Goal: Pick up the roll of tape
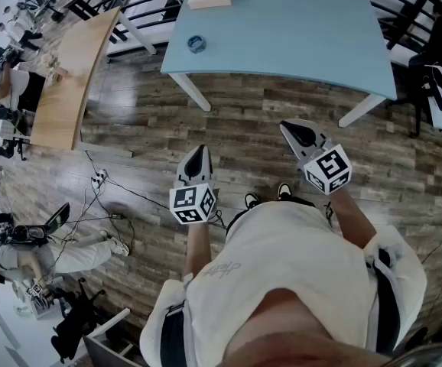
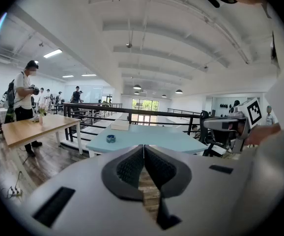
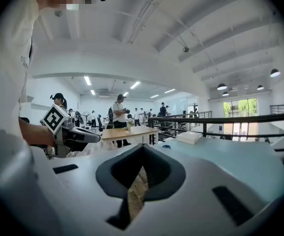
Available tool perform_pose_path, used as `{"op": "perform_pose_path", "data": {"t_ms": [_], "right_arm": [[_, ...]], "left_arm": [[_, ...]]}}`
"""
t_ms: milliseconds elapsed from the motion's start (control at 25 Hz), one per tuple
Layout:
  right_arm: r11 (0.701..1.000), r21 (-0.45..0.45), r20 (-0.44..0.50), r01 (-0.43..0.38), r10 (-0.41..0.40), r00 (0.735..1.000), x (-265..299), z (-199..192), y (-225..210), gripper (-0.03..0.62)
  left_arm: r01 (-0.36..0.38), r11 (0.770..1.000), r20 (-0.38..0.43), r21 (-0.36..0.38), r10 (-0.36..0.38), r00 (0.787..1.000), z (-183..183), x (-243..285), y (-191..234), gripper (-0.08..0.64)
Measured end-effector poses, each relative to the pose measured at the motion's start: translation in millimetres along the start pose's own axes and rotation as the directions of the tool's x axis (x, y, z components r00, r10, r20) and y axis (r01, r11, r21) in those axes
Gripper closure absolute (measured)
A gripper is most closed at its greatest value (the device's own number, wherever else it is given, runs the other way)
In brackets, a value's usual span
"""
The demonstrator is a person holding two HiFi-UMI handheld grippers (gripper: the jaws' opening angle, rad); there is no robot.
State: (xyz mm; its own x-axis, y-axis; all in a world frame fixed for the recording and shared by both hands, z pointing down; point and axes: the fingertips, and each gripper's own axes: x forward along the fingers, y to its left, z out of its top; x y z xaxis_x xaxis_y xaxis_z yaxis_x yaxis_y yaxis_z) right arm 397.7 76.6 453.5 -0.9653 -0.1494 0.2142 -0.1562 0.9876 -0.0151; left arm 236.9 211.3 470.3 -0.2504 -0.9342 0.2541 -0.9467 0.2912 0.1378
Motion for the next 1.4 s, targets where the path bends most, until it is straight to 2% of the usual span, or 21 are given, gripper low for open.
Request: {"op": "perform_pose_path", "data": {"t_ms": [160,360,480,800,880,1000,1400], "right_arm": [[1.0,-0.005,0.012,-0.008,0.008,1.0,10,9,4,0.588],[0.999,-0.029,0.037,-0.027,0.028,0.999,17,14,8,0.586],[0.999,-0.047,0.06,-0.025,0.027,0.998,19,17,9,0.586],[0.999,-0.007,0.096,-0.042,0.043,0.994,18,22,14,0.58],[0.999,-0.003,0.092,-0.043,0.044,0.995,18,22,14,0.549],[0.999,0.014,0.069,-0.029,0.028,0.997,20,18,14,0.409],[1.0,-0.017,0.054,0.007,-0.006,0.999,35,20,28,0.402]], "left_arm": [[0.018,1.0,0.01,0.016,-0.018,1.0,12,5,4,0.54],[0.031,0.999,0.023,-0.038,-0.031,0.999,16,9,9,0.54],[0.031,0.999,0.021,-0.014,-0.031,0.999,18,8,11,0.54],[-0.004,0.999,0.041,0.052,0.002,0.999,26,0,18,0.54],[0.004,0.998,0.041,0.067,-0.006,0.999,26,-1,15,0.54],[0.022,0.997,0.035,0.068,-0.025,0.999,22,-4,12,0.54],[0.037,0.999,0.039,0.021,-0.037,0.999,18,-13,44,0.54]]}}
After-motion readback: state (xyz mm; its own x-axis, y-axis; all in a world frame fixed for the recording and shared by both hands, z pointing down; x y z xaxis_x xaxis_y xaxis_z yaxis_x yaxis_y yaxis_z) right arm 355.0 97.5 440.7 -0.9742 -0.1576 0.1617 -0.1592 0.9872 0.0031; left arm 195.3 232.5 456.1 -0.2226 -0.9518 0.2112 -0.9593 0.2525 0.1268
